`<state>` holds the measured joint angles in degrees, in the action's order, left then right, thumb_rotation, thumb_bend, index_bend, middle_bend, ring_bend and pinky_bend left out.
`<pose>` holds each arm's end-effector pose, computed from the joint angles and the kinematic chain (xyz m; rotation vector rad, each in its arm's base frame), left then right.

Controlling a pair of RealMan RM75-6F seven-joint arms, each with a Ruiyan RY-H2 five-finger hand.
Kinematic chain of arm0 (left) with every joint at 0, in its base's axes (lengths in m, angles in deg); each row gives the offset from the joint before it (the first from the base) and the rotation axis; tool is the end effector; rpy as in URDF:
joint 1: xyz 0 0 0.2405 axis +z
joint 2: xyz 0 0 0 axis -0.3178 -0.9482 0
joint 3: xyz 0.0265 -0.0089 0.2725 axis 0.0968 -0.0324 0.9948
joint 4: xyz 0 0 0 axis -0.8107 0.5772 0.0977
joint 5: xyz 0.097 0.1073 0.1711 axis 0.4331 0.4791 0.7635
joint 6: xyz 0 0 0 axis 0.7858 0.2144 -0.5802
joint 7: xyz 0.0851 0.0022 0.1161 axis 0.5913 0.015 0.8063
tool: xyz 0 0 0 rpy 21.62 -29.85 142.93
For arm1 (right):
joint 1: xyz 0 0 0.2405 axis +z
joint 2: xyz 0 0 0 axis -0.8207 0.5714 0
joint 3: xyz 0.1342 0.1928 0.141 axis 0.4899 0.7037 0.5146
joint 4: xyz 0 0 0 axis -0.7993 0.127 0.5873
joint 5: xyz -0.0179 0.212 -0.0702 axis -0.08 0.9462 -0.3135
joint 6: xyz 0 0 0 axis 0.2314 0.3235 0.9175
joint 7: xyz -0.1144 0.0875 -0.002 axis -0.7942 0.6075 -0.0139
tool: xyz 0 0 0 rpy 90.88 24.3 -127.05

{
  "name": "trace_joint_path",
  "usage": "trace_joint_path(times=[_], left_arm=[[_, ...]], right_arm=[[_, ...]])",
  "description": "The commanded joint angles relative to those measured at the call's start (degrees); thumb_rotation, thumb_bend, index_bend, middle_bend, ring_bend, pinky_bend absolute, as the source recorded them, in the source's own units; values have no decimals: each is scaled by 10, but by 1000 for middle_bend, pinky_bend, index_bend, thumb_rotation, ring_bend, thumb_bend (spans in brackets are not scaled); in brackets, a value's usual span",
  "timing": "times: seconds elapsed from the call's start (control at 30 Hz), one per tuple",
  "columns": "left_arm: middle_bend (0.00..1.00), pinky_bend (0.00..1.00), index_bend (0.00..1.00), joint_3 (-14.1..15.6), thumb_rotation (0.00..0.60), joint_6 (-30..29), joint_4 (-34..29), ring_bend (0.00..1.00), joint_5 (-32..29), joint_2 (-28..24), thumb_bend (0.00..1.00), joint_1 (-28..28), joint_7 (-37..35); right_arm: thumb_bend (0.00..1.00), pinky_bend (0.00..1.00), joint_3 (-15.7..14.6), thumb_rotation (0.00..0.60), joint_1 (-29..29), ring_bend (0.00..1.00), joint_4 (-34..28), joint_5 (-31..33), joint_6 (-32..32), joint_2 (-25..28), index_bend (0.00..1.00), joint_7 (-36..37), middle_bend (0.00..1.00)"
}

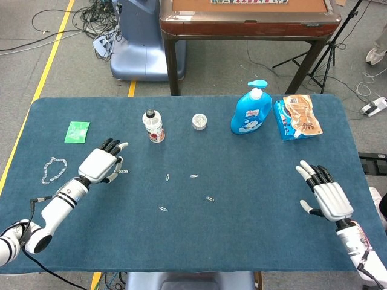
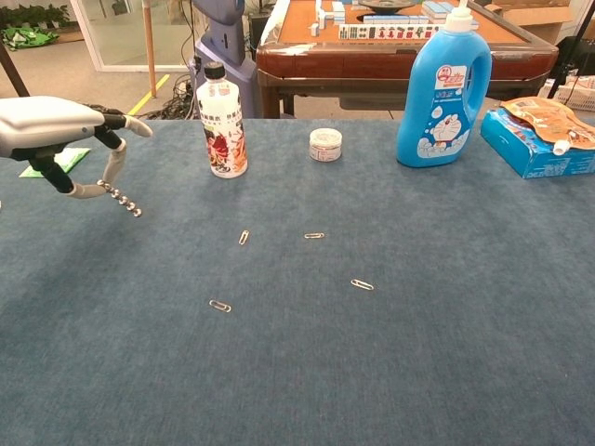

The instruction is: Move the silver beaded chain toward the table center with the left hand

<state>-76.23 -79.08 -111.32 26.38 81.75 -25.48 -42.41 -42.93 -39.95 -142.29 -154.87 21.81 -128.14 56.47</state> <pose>-0.2293 0.3964 0.0513 -2.0152 -0.6495 -0.7403 -0.3474 -0.2376 0.1102 1.6324 -0.9923 0.8619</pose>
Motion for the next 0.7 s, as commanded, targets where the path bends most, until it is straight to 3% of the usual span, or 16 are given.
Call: trace_joint_path(times=[0.03,0.7], left_arm=[[0,0,706,-7,600,1,-25,0,-12,-7,363,-3,27],[0,0,707,-33,600,25,-100,0,-77,20,363,-34,160]], right_arm=[[305,0,0,600,0,0,0,-1,0,2,0,4,0],[304,0,0,600,-4,0,-3,-11,18,19,0,44,0]])
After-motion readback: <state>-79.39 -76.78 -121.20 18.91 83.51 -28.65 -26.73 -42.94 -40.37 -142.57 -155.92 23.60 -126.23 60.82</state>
